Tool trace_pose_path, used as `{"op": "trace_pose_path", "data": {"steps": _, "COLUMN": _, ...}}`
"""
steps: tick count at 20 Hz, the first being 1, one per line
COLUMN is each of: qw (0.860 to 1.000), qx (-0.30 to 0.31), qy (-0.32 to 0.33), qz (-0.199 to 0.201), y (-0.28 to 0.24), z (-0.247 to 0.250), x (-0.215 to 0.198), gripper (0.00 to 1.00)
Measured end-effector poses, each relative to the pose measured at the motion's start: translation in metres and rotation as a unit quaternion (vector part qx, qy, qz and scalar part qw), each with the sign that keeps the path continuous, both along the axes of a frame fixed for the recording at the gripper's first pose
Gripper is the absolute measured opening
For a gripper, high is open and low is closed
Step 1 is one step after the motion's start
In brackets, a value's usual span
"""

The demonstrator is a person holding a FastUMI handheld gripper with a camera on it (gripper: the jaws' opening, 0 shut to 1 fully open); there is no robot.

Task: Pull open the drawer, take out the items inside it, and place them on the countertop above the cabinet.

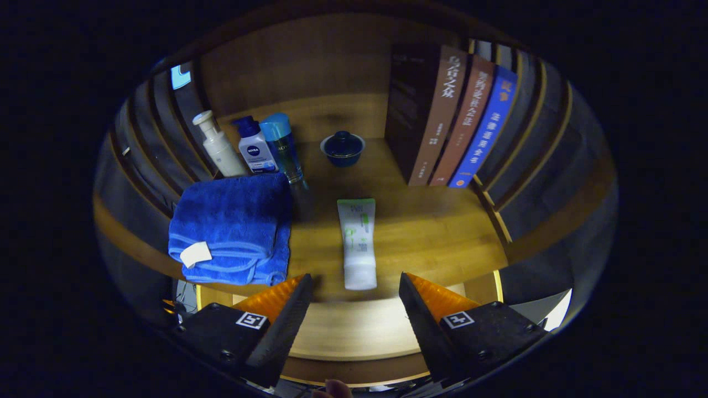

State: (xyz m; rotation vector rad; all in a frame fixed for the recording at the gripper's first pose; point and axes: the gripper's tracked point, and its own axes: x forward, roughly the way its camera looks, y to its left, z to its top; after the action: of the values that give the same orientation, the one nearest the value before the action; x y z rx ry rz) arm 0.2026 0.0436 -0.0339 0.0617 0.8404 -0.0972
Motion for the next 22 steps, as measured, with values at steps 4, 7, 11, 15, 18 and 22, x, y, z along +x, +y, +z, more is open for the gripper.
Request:
{"op": "trace_pose_path", "data": {"steps": 4, "qw": 0.996, "qx": -0.051, "qy": -0.077, "qz": -0.007, "y": -0.005, "z": 0.030, "x": -0.041, "gripper": 0.99}}
{"op": "trace_pose_path", "data": {"steps": 7, "qw": 0.986, "qx": -0.071, "qy": -0.153, "qz": -0.004, "y": 0.000, "z": 0.063, "x": -0.067, "gripper": 0.99}}
{"op": "trace_pose_path", "data": {"steps": 11, "qw": 0.971, "qx": -0.146, "qy": -0.186, "qz": -0.021, "y": -0.026, "z": 0.085, "x": -0.118, "gripper": 0.99}}
{"op": "trace_pose_path", "data": {"steps": 15, "qw": 0.957, "qx": -0.172, "qy": -0.232, "qz": -0.041, "y": -0.048, "z": 0.087, "x": -0.162, "gripper": 0.99}}
{"op": "trace_pose_path", "data": {"steps": 18, "qw": 0.944, "qx": -0.185, "qy": -0.269, "qz": -0.046, "y": -0.073, "z": 0.077, "x": -0.178, "gripper": 0.99}}
{"op": "trace_pose_path", "data": {"steps": 22, "qw": 0.944, "qx": -0.189, "qy": -0.270, "qz": -0.038, "y": -0.106, "z": 0.044, "x": -0.196, "gripper": 0.99}}
